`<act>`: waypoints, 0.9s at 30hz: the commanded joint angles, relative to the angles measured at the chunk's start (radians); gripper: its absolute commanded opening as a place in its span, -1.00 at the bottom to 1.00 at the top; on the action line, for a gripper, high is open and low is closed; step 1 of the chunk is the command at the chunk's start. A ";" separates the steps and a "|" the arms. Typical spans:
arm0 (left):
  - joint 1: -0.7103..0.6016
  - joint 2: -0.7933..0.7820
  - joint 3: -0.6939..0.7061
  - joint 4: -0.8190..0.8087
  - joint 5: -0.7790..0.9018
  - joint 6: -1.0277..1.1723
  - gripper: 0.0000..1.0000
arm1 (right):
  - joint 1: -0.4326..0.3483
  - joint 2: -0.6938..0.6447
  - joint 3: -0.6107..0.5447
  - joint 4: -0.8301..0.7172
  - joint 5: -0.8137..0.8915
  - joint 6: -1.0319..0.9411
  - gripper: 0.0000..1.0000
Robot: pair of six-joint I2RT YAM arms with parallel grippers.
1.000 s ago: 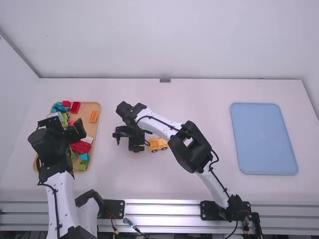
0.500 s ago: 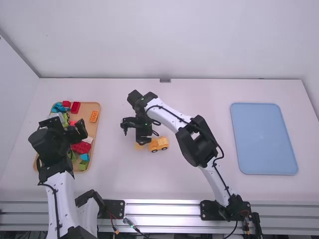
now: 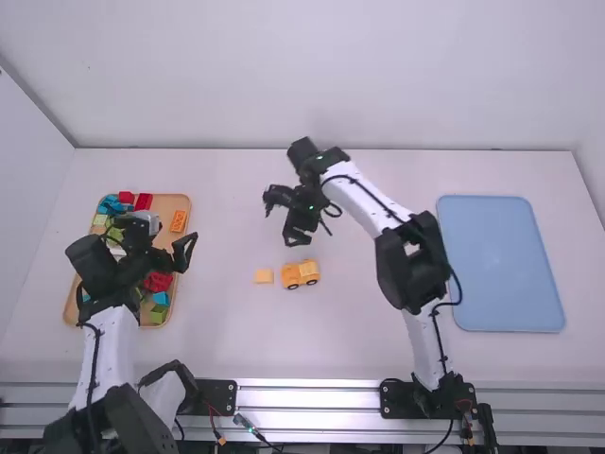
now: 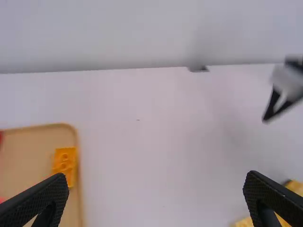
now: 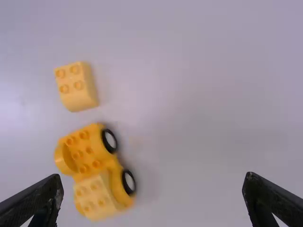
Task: Assemble lego blocks to make yellow taxi
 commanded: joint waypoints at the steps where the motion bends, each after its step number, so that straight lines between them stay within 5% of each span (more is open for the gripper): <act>1: -0.033 0.056 -0.001 0.021 0.152 0.119 0.98 | -0.041 -0.122 -0.105 0.039 -0.082 -0.008 0.98; 8: -0.168 0.159 0.001 0.040 0.137 0.256 0.98 | -0.143 -0.361 -0.458 0.291 -0.211 -0.044 0.97; 12: -0.310 0.180 0.030 -0.005 -0.059 0.262 0.98 | -0.209 -0.480 -0.649 0.451 -0.257 -0.043 0.98; 14: -0.403 0.182 0.089 -0.155 -0.177 0.350 0.98 | -0.242 -0.525 -0.735 0.526 -0.295 -0.043 0.98; 18: -0.520 0.182 0.206 -0.438 -0.325 0.502 0.98 | -0.284 -0.558 -0.827 0.633 -0.317 0.016 0.98; 27: -0.595 0.262 0.344 -0.645 -0.478 0.597 0.98 | -0.342 -0.568 -0.857 0.611 -0.450 -0.063 0.98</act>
